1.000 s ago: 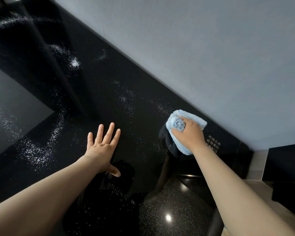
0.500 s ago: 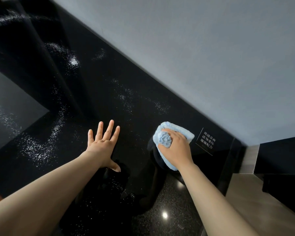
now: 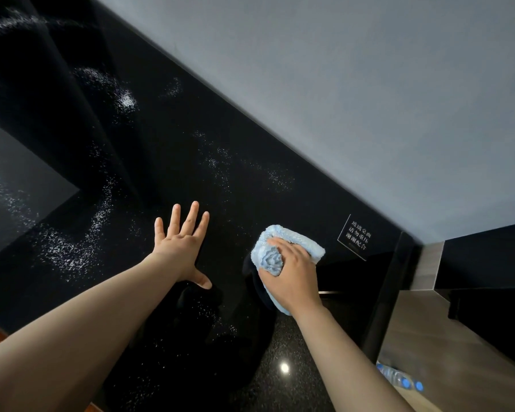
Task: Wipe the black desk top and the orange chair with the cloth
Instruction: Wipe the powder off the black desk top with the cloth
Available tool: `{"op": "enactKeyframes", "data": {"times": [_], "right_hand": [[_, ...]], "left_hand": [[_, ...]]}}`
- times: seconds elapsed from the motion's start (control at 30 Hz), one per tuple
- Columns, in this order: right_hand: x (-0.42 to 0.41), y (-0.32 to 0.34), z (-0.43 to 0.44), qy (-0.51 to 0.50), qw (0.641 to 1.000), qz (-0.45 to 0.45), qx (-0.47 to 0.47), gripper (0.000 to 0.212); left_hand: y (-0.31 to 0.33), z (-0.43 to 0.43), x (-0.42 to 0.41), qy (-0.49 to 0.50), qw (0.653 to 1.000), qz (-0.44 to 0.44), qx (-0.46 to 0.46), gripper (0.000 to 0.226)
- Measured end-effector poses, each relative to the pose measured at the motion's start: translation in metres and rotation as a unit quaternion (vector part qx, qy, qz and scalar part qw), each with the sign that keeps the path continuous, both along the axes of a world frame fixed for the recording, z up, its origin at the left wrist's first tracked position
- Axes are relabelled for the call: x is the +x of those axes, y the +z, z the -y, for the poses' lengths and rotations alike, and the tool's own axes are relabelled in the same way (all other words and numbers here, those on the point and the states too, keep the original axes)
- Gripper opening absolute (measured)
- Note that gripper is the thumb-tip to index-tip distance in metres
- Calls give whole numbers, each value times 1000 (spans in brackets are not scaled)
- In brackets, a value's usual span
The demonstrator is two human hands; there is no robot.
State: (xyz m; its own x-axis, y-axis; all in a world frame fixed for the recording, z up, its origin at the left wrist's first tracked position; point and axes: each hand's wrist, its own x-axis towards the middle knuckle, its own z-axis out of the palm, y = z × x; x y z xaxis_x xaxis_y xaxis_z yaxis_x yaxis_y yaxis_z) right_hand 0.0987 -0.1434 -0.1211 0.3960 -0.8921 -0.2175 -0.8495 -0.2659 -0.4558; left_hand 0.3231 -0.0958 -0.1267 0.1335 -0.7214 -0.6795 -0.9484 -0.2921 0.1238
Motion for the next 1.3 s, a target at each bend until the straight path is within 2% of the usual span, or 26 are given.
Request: {"op": "enactKeyframes", "data": {"times": [0.37, 0.63, 0.8, 1.07, 1.13, 1.23, 1.3], "right_hand": [[6, -2, -31, -10, 1000, -6, -5, 63], [11, 0, -52, -15, 1000, -5, -19, 62], [13, 1, -70, -21, 1000, 2, -13, 59], [18, 3, -104, -17, 1000, -1, -5, 55], [20, 5, -113, -17, 1000, -3, 3, 60], [24, 10, -124, -29, 999, -5, 17, 87], [26, 10, -130, -37, 999, -5, 21, 92]], "left_hand": [[3, -7, 2, 2, 999, 1, -39, 147], [7, -49, -3, 20, 990, -35, -133, 116], [10, -96, 2, -6, 992, -48, -119, 112], [10, -143, 10, 4, 996, -19, -82, 120], [9, -152, 12, 9, 997, -13, -82, 122], [6, -164, 15, 12, 997, -9, -82, 123], [4, -173, 17, 14, 997, -10, -81, 123]]}}
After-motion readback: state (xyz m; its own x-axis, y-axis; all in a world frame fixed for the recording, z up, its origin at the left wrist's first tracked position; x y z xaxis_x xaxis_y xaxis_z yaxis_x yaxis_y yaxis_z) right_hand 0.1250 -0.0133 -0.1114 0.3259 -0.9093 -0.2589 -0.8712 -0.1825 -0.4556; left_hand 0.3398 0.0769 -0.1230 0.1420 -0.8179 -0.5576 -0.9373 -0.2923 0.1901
